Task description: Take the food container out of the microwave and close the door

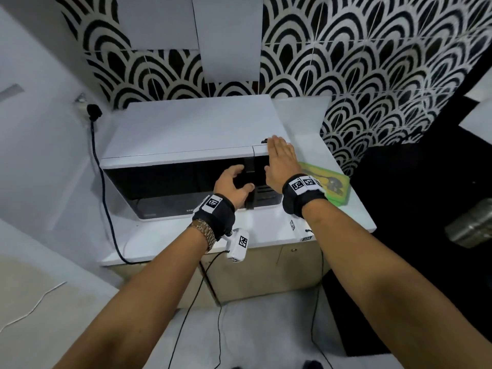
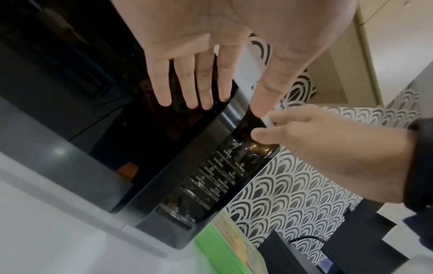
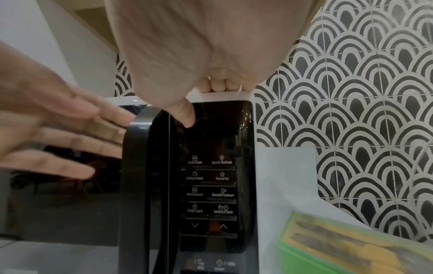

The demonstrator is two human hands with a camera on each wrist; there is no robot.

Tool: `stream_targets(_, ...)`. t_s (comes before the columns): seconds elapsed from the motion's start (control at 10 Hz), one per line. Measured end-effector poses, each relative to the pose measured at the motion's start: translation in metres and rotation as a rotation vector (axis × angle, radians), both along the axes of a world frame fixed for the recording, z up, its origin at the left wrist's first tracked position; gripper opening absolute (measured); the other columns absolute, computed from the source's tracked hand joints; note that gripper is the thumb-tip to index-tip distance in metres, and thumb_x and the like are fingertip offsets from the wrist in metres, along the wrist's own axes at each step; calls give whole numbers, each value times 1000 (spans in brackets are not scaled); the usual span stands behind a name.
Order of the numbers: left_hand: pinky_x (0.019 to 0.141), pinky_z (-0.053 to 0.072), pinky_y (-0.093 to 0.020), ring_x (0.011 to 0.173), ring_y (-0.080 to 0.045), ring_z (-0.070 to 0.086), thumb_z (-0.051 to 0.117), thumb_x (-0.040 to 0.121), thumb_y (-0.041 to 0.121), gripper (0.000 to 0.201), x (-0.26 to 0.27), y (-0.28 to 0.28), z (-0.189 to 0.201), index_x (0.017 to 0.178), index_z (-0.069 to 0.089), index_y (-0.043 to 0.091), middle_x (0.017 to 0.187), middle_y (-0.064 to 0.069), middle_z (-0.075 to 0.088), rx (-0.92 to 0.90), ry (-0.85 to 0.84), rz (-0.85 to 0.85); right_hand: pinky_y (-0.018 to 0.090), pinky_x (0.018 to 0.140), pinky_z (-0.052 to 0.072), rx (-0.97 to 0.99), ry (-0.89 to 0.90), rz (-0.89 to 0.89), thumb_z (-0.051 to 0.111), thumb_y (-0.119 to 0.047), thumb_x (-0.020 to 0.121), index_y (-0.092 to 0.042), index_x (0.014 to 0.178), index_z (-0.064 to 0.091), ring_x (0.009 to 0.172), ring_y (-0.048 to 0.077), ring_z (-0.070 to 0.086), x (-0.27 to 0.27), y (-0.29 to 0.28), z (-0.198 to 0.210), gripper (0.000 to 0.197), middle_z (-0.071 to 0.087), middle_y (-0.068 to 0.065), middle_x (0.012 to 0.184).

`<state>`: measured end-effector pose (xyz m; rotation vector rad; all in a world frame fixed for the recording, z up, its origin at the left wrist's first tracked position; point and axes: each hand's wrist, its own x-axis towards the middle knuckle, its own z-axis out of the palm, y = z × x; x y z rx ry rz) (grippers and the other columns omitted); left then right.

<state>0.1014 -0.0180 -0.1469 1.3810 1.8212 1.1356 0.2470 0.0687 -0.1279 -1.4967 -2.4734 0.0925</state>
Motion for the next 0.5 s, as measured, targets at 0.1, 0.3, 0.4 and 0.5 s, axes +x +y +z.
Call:
stream_targets(0.1, 98, 35, -22, 121, -16, 54, 72, 77, 22, 56, -3, -3, 13, 130, 53, 14, 131, -3, 59, 89, 61, 67, 42, 127, -4, -20, -27, -8, 53, -18, 95, 0, 159, 0, 158, 32, -2, -1, -6, 0, 85, -1, 19, 169)
stream_targets(0.3, 104, 33, -25, 127, -23, 48, 67, 81, 22, 51, -8, -10, 58, 128, 51, 14, 133, -6, 54, 182, 126, 168, 43, 127, 1, -76, -126, 65, 60, -31, 95, -4, 160, 1, 158, 31, 0, 11, -8, 24, 92, -1, 17, 170)
stream_targets(0.4, 109, 28, -28, 134, -25, 42, 66, 82, 23, 56, -11, 0, 88, 134, 48, 13, 143, -9, 48, 206, 217, 122, 48, 128, 10, -111, -99, 72, 60, -35, 95, -10, 161, 2, 157, 31, 5, 20, -2, 43, 91, 2, 17, 170)
stream_targets(0.5, 115, 25, -35, 139, -28, 36, 64, 84, 25, 61, -6, 6, 130, 140, 43, 12, 149, -11, 43, 229, 242, 109, 52, 127, 13, -42, -95, 55, 59, -36, 95, -13, 161, 1, 157, 32, 5, 31, 5, 74, 91, -1, 17, 169)
